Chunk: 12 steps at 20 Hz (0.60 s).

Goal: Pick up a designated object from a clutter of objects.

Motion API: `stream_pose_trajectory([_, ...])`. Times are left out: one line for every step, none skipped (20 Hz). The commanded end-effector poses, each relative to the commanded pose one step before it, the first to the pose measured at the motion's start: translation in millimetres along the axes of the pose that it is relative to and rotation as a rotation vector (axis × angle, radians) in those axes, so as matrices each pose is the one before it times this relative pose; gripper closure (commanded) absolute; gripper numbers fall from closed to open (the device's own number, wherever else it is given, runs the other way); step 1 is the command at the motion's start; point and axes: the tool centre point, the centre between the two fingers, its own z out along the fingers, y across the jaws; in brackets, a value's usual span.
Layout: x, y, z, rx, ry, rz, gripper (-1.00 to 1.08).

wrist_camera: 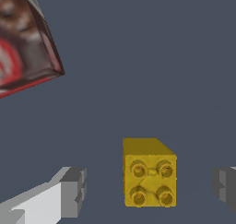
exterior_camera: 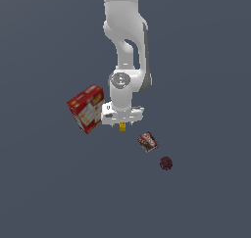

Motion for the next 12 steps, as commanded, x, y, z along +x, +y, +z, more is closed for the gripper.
stream_pose_trajectory([-0.31, -0.21, 10.49, -0.00006, 0.00046, -0.00054, -0.92])
stream_pose_trajectory([-0.01, 0.03, 3.24, 0.00000, 0.00000, 0.00000, -0.92])
stream_pose_trajectory([0.02, 0.03, 2.72, 0.00000, 0.00000, 0.00000, -0.92])
stream_pose_trajectory([0.03, 0.03, 2.22, 0.00000, 0.00000, 0.00000, -0.92])
stream_pose_trajectory([0.03, 0.02, 1.72, 0.00000, 0.00000, 0.00000, -0.92])
stream_pose_trajectory([0.03, 0.02, 1.22, 0.00000, 0.00000, 0.00000, -0.92])
stream_pose_trajectory([0.02, 0.01, 0.73, 0.00000, 0.00000, 0.00000, -0.92])
stream_pose_trajectory([0.01, 0.00, 0.24, 0.00000, 0.00000, 0.00000, -0.92])
stream_pose_trajectory([0.00, 0.00, 0.00, 0.00000, 0.00000, 0.00000, 1.08])
stream_pose_trajectory([0.00, 0.00, 0.00, 0.00000, 0.00000, 0.00000, 1.08])
stream_pose_trajectory([0.00, 0.00, 0.00, 0.00000, 0.00000, 0.00000, 1.08])
stream_pose_trajectory([0.00, 0.00, 0.00, 0.00000, 0.00000, 0.00000, 1.08])
